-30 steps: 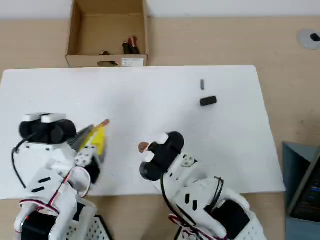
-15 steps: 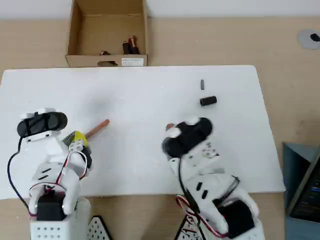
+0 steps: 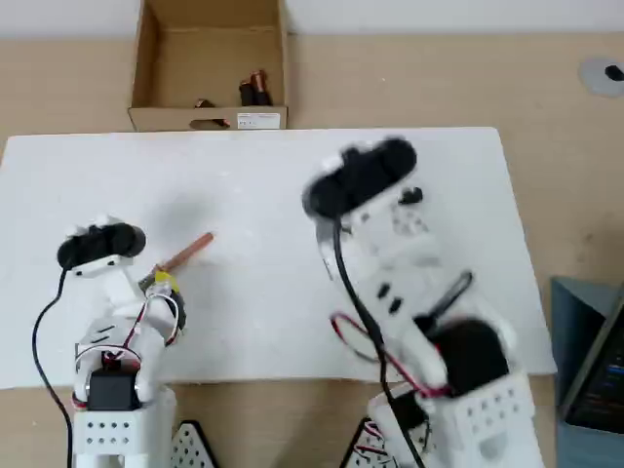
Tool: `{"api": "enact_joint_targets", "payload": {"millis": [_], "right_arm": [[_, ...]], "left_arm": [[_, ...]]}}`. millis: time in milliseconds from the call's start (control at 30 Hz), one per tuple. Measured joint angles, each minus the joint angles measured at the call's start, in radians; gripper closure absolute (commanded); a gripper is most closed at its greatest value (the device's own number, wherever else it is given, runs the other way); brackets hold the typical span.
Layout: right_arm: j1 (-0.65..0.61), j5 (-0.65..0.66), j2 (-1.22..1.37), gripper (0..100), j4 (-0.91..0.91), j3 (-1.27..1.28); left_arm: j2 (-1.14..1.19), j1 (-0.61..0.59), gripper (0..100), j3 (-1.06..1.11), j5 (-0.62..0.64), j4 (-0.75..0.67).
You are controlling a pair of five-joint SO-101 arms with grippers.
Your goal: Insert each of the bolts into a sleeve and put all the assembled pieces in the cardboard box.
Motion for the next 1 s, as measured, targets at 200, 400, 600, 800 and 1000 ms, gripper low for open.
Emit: {"api": "enact_joint_targets", "payload": {"millis": [200, 400, 600, 800, 1000], "right_arm": [[0.000, 0.000, 0.245, 98.9, -0.107, -0.152], [0.000, 0.000, 0.462, 98.9, -0.209, -0.296], [0.000, 0.012, 0.694, 98.9, -0.311, -0.439], [0.000, 0.092, 0.936, 98.9, -0.471, -0.585], [0.000, 0.189, 1.211, 98.9, -0.655, -0.755]], "left_arm": [[0.000, 0.000, 100, 0.002, 0.000, 0.000], [0.000, 0.000, 100, 0.002, 0.000, 0.000], [0.000, 0.000, 100, 0.002, 0.000, 0.000], [0.000, 0.000, 100, 0.002, 0.000, 0.000], [0.000, 0.000, 100, 0.002, 0.000, 0.000]]}}
